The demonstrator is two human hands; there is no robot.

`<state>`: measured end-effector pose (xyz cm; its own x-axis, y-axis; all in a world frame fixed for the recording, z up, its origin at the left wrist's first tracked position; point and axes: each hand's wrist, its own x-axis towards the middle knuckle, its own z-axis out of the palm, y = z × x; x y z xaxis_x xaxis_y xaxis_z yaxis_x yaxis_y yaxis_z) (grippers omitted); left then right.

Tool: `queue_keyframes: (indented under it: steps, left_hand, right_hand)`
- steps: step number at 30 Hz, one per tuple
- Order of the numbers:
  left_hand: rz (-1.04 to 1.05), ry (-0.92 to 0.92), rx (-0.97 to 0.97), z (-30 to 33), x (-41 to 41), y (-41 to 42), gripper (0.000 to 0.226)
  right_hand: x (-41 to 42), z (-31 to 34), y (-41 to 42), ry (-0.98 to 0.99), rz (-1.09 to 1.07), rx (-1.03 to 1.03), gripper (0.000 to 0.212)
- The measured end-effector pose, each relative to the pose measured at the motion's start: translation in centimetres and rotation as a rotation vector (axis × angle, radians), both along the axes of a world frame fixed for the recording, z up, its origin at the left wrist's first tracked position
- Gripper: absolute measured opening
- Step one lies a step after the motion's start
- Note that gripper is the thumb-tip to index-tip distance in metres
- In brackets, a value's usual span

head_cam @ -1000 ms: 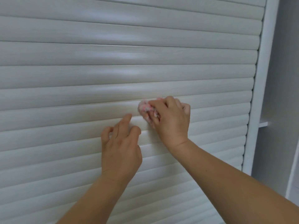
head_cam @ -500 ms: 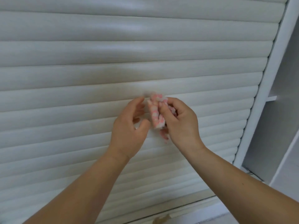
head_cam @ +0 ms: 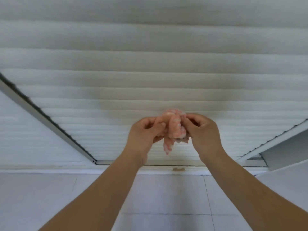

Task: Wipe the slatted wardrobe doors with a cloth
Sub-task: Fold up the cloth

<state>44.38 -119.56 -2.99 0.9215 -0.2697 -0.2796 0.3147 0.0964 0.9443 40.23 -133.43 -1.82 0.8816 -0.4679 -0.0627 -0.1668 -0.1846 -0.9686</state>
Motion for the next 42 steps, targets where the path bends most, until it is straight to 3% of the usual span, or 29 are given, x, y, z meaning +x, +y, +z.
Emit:
queue_keyframes:
  steps: [6,11,14,18,29,32,36,42]
  left_hand:
    - [0.18,0.237,0.006,8.5,-2.5,5.0,0.015]
    - [0.134,0.336,0.113,15.0,-5.6,9.9,0.019]
    - [0.107,0.435,0.02,19.4,-7.8,13.6,0.023]
    - [0.207,0.357,-0.059,24.4,-10.6,18.0,0.025]
    - [0.758,0.137,-0.122,35.0,-20.4,27.6,0.022]
    - [0.856,0.108,-0.128,35.8,-22.5,31.1,0.019]
    - [0.981,0.094,-0.173,35.7,-25.1,36.6,0.015]
    - [1.119,0.131,-0.186,34.7,-28.8,47.8,0.016]
  right_hand:
    - [-1.1,8.4,5.2,0.234,0.152,0.168,0.029]
    - [-2.9,14.8,10.5,0.308,0.218,0.352,0.026]
    - [-4.0,18.6,13.8,0.345,0.309,0.384,0.026]
    - [-5.0,22.9,17.7,0.368,0.455,0.359,0.029]
    - [-9.8,33.1,29.0,0.279,0.781,0.378,0.018]
    - [-10.6,33.9,33.3,0.283,0.848,0.352,0.006]
    - [-11.9,33.7,40.4,0.339,0.926,0.316,0.015]
    - [-14.9,32.2,52.8,0.422,1.011,0.309,0.011]
